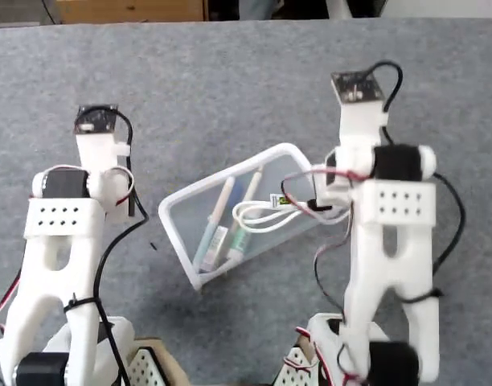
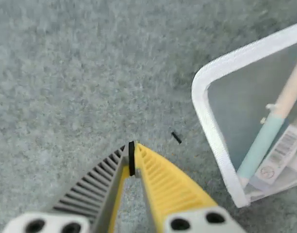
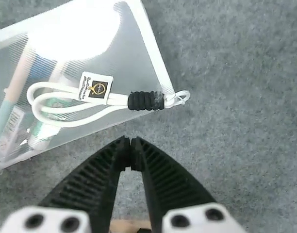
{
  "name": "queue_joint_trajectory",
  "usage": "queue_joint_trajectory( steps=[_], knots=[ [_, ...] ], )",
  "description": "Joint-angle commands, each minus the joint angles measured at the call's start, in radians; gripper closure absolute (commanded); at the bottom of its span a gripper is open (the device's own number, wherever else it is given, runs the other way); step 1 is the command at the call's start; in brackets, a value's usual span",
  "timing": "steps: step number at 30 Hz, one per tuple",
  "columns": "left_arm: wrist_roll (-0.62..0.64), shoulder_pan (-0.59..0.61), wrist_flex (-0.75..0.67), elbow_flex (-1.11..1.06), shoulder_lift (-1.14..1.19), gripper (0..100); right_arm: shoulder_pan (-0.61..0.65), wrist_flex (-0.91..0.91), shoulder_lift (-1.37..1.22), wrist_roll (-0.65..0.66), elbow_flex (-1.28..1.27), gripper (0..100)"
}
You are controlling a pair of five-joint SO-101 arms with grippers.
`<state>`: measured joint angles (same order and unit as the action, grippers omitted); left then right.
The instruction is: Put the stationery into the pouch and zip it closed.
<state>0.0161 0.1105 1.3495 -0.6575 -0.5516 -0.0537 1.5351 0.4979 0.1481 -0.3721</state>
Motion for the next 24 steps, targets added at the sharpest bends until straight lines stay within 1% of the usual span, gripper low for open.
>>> queue_joint_trajectory(
  steps=[1, 3, 5, 8, 11, 17, 21, 24],
  knots=[
    [0.003, 0.01, -0.02, -0.044, -0.06, 97, -0.006, -0.152, 0.2, -0.008, -0.211, 98.6],
    [0.0, 0.01, -0.051, -0.099, -0.103, 97, -0.006, -0.245, 0.334, -0.008, -0.354, 98.6],
    [-0.038, 0.01, -0.092, -0.17, -0.161, 97, -0.009, -0.313, 0.453, -0.008, -0.484, 98.5],
    [-0.063, 0.01, -0.158, -0.282, -0.245, 97, -0.014, -0.354, 0.59, -0.008, -0.625, 98.5],
    [-0.066, 0.01, -0.198, -0.375, -0.311, 97, -0.014, -0.359, 0.653, -0.006, -0.705, 98.5],
    [-0.068, 0.01, -0.276, -0.549, -0.446, 97, -0.015, -0.439, 0.768, -0.006, -0.855, 98.5],
    [-0.068, 0.01, -0.281, -0.641, -0.549, 97, -0.015, -0.474, 0.871, -0.006, -0.969, 98.4],
    [-0.068, 0.01, -0.281, -0.696, -0.609, 97, -0.015, -0.485, 0.941, 0.046, -1.035, 98.4]
  ],
)
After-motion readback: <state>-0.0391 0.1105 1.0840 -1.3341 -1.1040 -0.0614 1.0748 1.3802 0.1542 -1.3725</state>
